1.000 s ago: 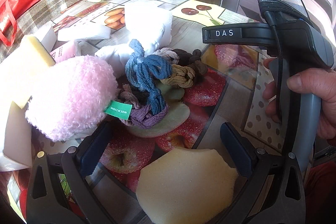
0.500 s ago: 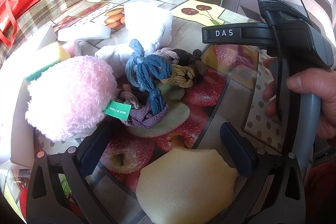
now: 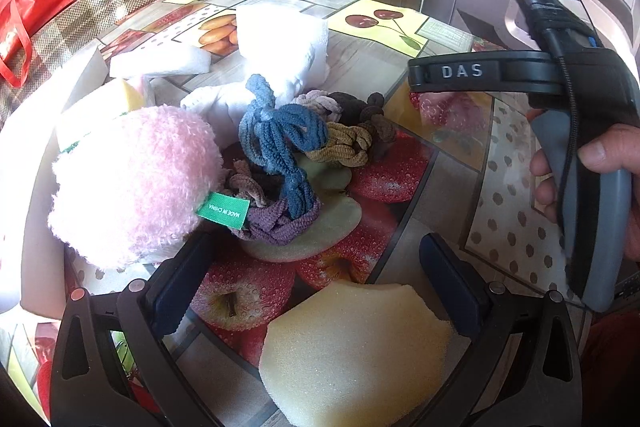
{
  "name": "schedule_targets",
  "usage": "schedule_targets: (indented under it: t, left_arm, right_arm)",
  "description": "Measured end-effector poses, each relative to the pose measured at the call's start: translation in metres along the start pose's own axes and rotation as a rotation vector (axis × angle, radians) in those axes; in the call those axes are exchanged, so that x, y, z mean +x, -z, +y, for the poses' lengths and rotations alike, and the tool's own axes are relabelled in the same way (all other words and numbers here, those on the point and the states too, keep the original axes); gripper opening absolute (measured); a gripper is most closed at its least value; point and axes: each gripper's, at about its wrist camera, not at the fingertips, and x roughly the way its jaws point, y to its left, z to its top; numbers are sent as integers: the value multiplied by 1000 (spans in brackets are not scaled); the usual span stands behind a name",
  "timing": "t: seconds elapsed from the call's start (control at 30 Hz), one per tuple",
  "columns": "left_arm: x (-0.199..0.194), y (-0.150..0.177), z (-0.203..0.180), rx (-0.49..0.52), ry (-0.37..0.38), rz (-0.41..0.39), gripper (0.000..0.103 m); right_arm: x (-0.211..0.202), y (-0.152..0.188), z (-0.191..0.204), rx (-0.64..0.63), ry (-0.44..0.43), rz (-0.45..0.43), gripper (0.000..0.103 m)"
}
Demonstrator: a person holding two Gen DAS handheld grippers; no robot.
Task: Organize soft objects
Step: 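Grasp the yellow foam pad with the right tool while the left tool approaches the red plush ball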
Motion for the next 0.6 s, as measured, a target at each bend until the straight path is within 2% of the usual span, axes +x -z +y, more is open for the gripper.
schedule_targets:
  t: [0.4, 0.5, 0.6]
  left_arm:
    - [1, -3, -4, 11, 6, 5, 102]
    - [-3, -7, -11, 29, 55, 12, 102]
    - [-38, -17, -14, 32, 95, -74, 102]
  right_arm:
    - [-72, -3, -34, 32, -197, -103, 103]
    - [-86, -6, -33, 12, -236, -125, 103]
    - [-101, -14, -38, 14, -284, -160, 103]
